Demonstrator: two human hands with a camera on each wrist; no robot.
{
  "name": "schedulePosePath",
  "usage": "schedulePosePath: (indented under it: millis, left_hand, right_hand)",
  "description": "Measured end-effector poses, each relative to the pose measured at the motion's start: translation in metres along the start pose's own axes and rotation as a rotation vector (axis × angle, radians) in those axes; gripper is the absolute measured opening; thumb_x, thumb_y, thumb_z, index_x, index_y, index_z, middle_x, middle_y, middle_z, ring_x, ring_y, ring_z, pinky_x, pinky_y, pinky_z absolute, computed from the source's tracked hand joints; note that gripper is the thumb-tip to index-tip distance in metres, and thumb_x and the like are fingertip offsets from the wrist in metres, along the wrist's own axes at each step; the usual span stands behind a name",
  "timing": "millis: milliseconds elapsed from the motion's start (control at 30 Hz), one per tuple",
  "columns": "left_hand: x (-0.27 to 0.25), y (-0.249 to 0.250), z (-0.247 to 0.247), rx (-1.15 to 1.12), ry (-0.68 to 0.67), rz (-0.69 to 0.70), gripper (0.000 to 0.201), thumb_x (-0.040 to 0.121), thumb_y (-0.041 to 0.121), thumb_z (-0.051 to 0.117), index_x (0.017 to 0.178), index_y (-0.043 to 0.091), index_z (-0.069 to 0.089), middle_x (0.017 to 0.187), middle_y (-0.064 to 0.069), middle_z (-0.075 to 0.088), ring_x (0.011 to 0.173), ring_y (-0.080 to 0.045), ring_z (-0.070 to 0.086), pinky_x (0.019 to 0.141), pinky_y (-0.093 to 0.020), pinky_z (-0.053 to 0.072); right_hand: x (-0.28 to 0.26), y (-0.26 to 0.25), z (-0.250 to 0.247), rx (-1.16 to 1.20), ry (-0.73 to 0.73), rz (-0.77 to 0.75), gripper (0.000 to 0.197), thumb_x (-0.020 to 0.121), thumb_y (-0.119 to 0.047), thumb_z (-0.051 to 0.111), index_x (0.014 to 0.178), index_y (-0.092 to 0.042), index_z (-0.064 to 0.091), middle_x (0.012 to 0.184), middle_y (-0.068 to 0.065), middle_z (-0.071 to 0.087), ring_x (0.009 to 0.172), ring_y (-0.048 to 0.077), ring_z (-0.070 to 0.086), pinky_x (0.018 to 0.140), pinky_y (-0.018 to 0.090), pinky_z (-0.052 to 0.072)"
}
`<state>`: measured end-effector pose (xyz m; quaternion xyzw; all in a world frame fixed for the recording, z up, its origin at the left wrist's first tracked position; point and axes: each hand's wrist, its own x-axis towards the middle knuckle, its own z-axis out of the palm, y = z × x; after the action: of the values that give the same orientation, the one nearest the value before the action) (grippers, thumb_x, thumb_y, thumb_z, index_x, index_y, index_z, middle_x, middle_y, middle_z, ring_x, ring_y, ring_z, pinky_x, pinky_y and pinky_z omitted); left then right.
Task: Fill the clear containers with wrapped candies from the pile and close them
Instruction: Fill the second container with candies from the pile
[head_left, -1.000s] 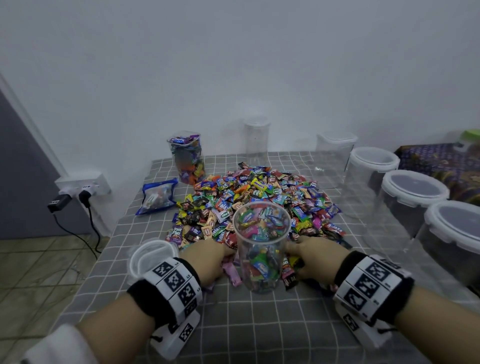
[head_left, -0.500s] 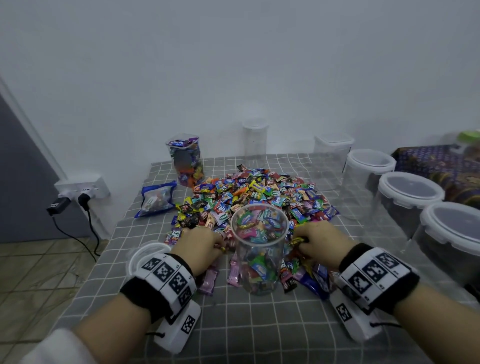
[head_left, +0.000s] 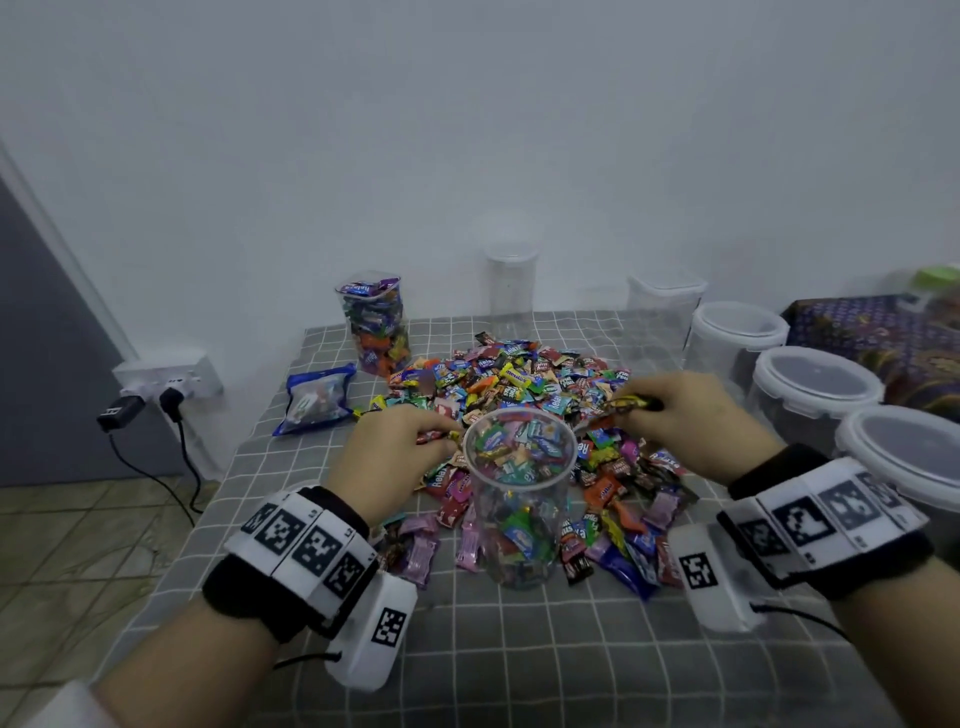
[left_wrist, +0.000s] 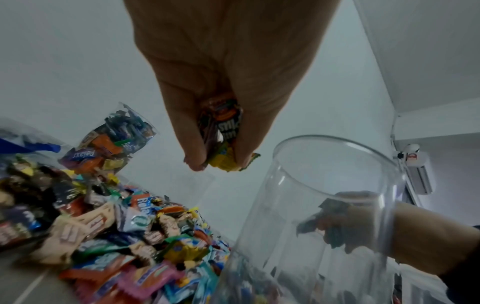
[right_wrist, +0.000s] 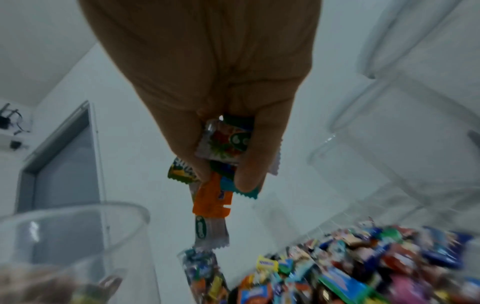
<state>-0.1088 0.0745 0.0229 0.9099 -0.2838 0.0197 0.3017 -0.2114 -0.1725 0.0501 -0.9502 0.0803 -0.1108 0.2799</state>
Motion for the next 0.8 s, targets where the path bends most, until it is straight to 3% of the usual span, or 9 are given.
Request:
schedulePosePath:
  millis: [133,300,500,667,800]
  left_hand:
    - [0.0,0.007,-0.008,-0.056,0.059,-0.001,0.023,0.089,0.024,0.064,0.111,0.023,0.07,0.112,0.001,0.067,0.103,-0.014,0.058,0.086,-0.026,0.044]
    - [0.001,0.011,-0.01,-0.12,0.081,0.01,0.022,0.088,0.025,0.065,0.108,0.024,0.071,0.106,0.002,0.067,0.085,-0.011,0.057,0.085,-0.033,0.05]
    - [0.0,0.016,-0.008,-0.185,0.105,0.008,0.021,0.085,0.022,0.068,0.105,0.022,0.073,0.088,0.009,0.063,0.08,-0.01,0.056,0.083,-0.032,0.05]
    - [0.001,0.016,-0.009,-0.199,0.102,0.012,0.02,0.085,0.021,0.068,0.105,0.021,0.073,0.082,0.013,0.061,0.073,-0.005,0.054,0.079,-0.027,0.048]
    - [0.002,0.017,-0.009,-0.24,0.094,0.005,0.02,0.085,0.022,0.067,0.105,0.022,0.073,0.083,0.014,0.063,0.075,-0.003,0.057,0.081,-0.032,0.051]
  right_hand:
    - [-0.004,-0.023,-0.018,0.132,0.05,-0.082,0.022,0.085,-0.009,0.062,0.073,-0.027,0.063,0.07,0.009,0.066,0.061,0.022,0.062,0.063,0.034,0.051]
    - [-0.002,-0.055,-0.016,0.126,-0.017,-0.226,0.009,0.085,-0.011,0.063,0.083,-0.018,0.068,0.073,0.003,0.065,0.067,0.014,0.059,0.066,0.027,0.045]
    - [0.005,-0.069,0.014,-0.08,-0.108,-0.351,0.011,0.086,-0.015,0.059,0.09,-0.01,0.069,0.08,0.004,0.065,0.076,0.019,0.057,0.07,0.03,0.042]
    - [0.008,-0.072,0.026,-0.173,-0.151,-0.358,0.019,0.087,-0.017,0.057,0.101,-0.012,0.068,0.098,0.004,0.066,0.088,0.018,0.058,0.081,0.034,0.045]
    - [0.007,-0.071,0.029,-0.124,-0.138,-0.332,0.032,0.087,-0.022,0.058,0.119,-0.02,0.06,0.113,0.0,0.063,0.099,0.015,0.058,0.088,0.033,0.044]
